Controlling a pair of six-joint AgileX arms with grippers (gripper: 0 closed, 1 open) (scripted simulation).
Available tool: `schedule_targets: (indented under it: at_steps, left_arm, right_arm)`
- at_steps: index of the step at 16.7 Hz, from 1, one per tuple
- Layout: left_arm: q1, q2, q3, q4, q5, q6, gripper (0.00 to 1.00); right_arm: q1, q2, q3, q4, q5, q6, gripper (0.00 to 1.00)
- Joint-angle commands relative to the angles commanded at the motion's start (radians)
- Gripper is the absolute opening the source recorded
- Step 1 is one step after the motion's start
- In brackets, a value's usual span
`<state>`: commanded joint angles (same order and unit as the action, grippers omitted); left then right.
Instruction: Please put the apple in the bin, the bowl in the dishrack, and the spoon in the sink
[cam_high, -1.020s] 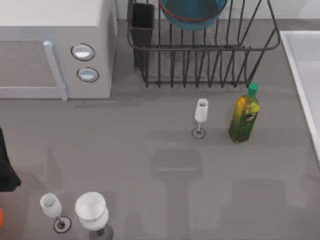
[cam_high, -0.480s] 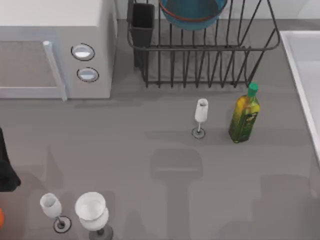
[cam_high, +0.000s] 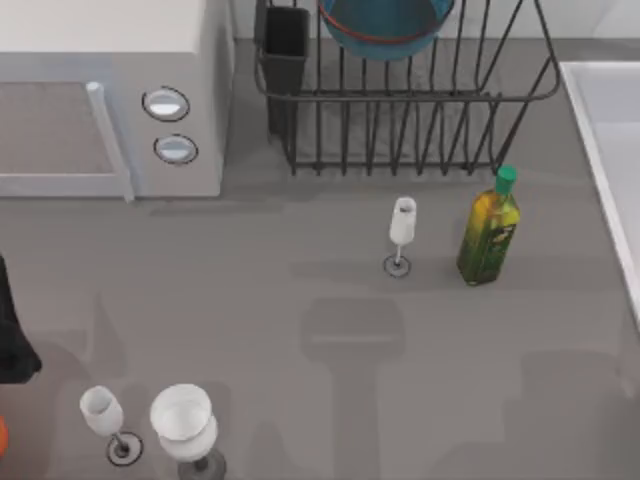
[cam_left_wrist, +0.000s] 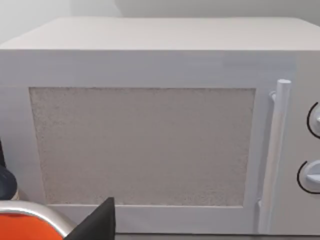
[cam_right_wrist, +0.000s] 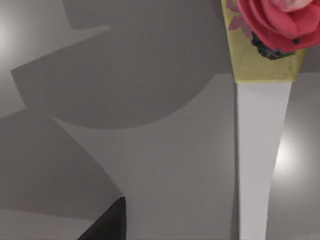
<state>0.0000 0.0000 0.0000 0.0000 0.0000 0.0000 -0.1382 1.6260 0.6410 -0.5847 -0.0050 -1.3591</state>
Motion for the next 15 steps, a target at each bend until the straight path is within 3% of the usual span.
schedule_targets:
  at_steps: [9,15]
  left_arm:
    - [0.0,0.0,0.0,0.0,0.0,0.0,1.0]
    - [0.0,0.0,0.0,0.0,0.0,0.0,1.0]
  right_arm:
    - [0.0,0.0,0.0,0.0,0.0,0.0,0.02]
    - [0.0,0.0,0.0,0.0,0.0,0.0,0.0]
